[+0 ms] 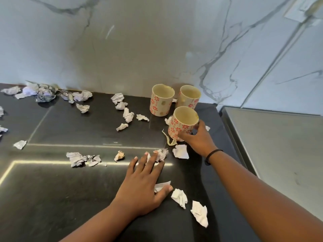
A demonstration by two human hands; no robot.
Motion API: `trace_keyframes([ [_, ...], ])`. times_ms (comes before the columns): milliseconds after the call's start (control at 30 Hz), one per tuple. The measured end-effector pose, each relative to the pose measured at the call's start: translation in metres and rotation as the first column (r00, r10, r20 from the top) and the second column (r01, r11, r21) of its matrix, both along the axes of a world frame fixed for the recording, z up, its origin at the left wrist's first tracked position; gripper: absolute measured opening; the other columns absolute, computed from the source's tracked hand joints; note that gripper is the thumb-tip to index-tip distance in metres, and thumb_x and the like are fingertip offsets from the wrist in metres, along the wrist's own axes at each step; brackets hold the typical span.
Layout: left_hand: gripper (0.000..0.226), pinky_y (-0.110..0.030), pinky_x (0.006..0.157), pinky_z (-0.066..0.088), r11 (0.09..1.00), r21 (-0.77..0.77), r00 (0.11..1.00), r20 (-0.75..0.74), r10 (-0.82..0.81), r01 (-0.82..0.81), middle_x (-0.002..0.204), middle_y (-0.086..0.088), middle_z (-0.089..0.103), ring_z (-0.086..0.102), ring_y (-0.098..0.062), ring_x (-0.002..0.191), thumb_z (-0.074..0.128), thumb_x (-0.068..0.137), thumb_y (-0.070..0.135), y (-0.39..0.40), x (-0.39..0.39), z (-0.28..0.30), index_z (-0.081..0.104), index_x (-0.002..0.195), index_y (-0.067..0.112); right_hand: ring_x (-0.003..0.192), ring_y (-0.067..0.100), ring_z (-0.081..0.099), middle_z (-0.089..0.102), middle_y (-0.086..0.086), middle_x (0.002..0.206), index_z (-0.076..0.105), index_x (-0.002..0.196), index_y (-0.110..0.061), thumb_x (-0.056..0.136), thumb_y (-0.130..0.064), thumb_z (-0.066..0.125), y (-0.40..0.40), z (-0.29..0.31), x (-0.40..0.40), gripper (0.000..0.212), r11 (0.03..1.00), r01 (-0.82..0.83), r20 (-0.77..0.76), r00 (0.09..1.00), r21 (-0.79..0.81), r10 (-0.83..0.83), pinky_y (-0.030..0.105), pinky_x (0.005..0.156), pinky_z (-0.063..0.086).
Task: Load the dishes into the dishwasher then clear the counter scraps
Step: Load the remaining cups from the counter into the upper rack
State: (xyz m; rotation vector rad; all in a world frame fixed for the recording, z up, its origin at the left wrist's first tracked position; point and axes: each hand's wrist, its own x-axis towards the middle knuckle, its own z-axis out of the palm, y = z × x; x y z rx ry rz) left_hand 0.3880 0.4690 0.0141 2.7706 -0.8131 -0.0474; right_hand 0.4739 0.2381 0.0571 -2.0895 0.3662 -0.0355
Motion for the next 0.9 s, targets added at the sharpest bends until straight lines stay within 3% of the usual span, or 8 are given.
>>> trace_keyframes([
  [200, 0.081, -0.042, 0.115, -0.016, 1.000, -0.009, 1.000, -0.005, 0.001, -0.001, 0.161, 0.005, -0.010, -0.016, -0.018, 0.147, 0.010, 0.084, 0.079, 0.000, 0.001, -0.006, 0.010, 0.151, 0.034, 0.104, 0.006, 0.058, 0.057, -0.018, 0.110, 0.040, 0.128, -0.031, 0.061, -0.028, 0.088, 0.002, -0.012, 0.007, 0.083, 0.991, 0.036, 0.085, 0.995, 0.126, -0.047, 0.030, 0.090, 0.048],
  [300, 0.081, -0.042, 0.115, -0.018, 1.000, -0.014, 1.000, -0.016, -0.001, 0.001, 0.161, 0.005, -0.011, -0.022, -0.016, 0.145, 0.009, 0.084, 0.079, 0.000, 0.001, -0.003, 0.011, 0.151, 0.035, 0.105, 0.006, 0.057, 0.056, -0.020, 0.111, 0.039, 0.130, -0.031, 0.061, -0.030, 0.088, -0.003, -0.008, -0.006, 0.085, 0.997, 0.023, 0.102, 0.994, 0.077, -0.031, 0.030, 0.089, 0.048],
  [367, 0.077, -0.041, 0.116, -0.013, 0.999, -0.049, 1.000, -0.004, 0.004, -0.004, 0.162, 0.003, -0.007, -0.023, -0.017, 0.145, 0.016, 0.085, 0.077, 0.001, 0.000, 0.001, 0.025, 0.148, 0.034, 0.101, 0.002, 0.056, 0.054, -0.024, 0.109, 0.040, 0.125, -0.036, 0.060, -0.032, 0.087, -0.008, -0.005, -0.023, 0.080, 0.998, 0.014, 0.116, 0.993, 0.066, -0.021, 0.025, 0.084, 0.047],
  [467, 0.062, -0.045, 0.119, 0.006, 0.989, -0.150, 0.993, 0.116, 0.017, 0.001, 0.160, -0.004, 0.013, -0.004, -0.028, 0.148, 0.036, 0.088, 0.066, 0.003, -0.005, 0.007, 0.050, 0.135, 0.028, 0.099, -0.001, 0.057, 0.056, -0.022, 0.110, 0.041, 0.116, -0.043, 0.062, -0.026, 0.088, -0.020, 0.003, -0.058, 0.073, 0.990, 0.051, 0.146, 0.987, 0.129, -0.070, 0.018, 0.076, 0.047],
  [567, 0.051, -0.051, 0.112, 0.025, 0.936, -0.350, 0.973, 0.226, 0.042, 0.041, 0.153, -0.010, 0.032, 0.014, -0.033, 0.146, 0.049, 0.086, 0.055, -0.005, -0.010, 0.013, 0.063, 0.121, 0.022, 0.108, 0.011, 0.060, 0.060, -0.008, 0.120, 0.046, 0.124, -0.034, 0.058, -0.025, 0.086, -0.039, 0.015, -0.102, 0.078, 0.955, 0.079, 0.198, 0.970, 0.285, -0.139, 0.030, 0.084, 0.053],
  [633, 0.045, -0.048, 0.110, 0.028, 0.862, -0.503, 0.972, 0.226, 0.060, 0.064, 0.147, -0.009, 0.037, 0.022, -0.029, 0.144, 0.051, 0.086, 0.050, -0.021, -0.014, 0.024, 0.065, 0.115, 0.019, 0.112, 0.016, 0.061, 0.062, -0.003, 0.124, 0.047, 0.130, -0.028, 0.063, -0.026, 0.080, -0.054, 0.026, -0.133, 0.074, 0.927, 0.071, 0.229, 0.960, 0.367, -0.164, 0.030, 0.083, 0.055],
  [800, 0.057, -0.036, 0.108, 0.034, 0.680, -0.730, 0.985, -0.052, -0.163, 0.074, 0.144, 0.012, 0.030, 0.029, -0.005, 0.136, 0.048, 0.083, 0.069, -0.087, -0.032, 0.063, 0.045, 0.129, 0.035, 0.117, 0.026, 0.060, 0.063, 0.002, 0.127, 0.052, 0.129, -0.029, 0.074, -0.018, 0.074, -0.088, 0.049, -0.203, 0.060, 0.852, 0.075, 0.159, 0.970, 0.518, -0.182, 0.052, 0.097, 0.048],
  [900, 0.089, -0.031, 0.104, 0.040, 0.607, -0.793, 0.840, -0.292, -0.456, 0.054, 0.144, 0.026, 0.022, 0.030, 0.006, 0.133, 0.061, 0.068, 0.077, -0.148, -0.058, 0.084, 0.015, 0.140, 0.052, 0.116, 0.030, 0.060, 0.063, 0.007, 0.126, 0.051, 0.130, -0.025, 0.071, -0.022, 0.079, -0.108, 0.059, -0.260, 0.065, 0.861, 0.078, 0.117, 0.981, 0.502, -0.157, 0.051, 0.094, 0.050],
])
